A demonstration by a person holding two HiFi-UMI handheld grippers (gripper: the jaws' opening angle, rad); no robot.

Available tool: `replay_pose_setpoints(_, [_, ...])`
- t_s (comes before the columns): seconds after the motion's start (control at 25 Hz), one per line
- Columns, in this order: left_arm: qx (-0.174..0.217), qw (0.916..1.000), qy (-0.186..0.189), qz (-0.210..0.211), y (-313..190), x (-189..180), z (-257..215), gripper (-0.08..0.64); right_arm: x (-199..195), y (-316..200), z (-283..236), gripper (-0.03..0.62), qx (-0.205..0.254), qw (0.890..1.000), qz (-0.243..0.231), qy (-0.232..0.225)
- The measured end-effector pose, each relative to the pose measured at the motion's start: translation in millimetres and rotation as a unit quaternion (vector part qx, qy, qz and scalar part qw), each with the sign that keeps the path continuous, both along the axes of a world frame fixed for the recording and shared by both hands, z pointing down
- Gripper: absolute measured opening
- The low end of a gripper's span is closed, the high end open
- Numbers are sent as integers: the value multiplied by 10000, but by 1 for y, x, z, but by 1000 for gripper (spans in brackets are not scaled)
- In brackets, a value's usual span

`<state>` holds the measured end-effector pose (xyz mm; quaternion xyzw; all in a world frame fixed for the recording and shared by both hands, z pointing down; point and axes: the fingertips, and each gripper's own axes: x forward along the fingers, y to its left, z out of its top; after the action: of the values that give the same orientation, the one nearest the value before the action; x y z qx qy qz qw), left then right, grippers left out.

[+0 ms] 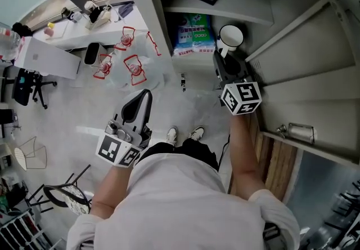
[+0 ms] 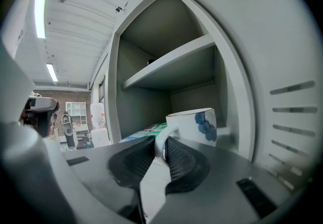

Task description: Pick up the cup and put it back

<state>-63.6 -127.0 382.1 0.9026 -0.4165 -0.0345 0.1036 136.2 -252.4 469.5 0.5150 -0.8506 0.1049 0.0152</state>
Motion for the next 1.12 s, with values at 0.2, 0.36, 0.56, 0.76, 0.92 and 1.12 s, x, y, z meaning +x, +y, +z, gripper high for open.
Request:
replay_pose_setpoints(0.2, [-16,9999,-53,-107,3,-7,0,20,1,0,-3,60,132,9998,-84,-109])
replay_pose_setpoints(0.36, [-54,9998,-84,-173,6,-12,-1,20,4,0,-10,57,290,9988,-122,-366])
replay_pose_setpoints(0.56, [-67,9996,-102,-265,7,-17,0,20,1,-2,-18,54,418,9979,-197,-459])
replay_pose_setpoints(0.76, [-87,9996,-70,-255,8,-16,1,20,-3,3,-34,54,557,9962,-309,-595])
replay_pose_setpoints(0.92, [-37,9997,-10,-227,6,-14,0,20,-6,16,-57,55,757,9944,-421,-614])
replay_pose_setpoints(1.12, [15,9999,88,-110,3,-9,-2,20,-7,40,-81,55,902,9929,-518,-581])
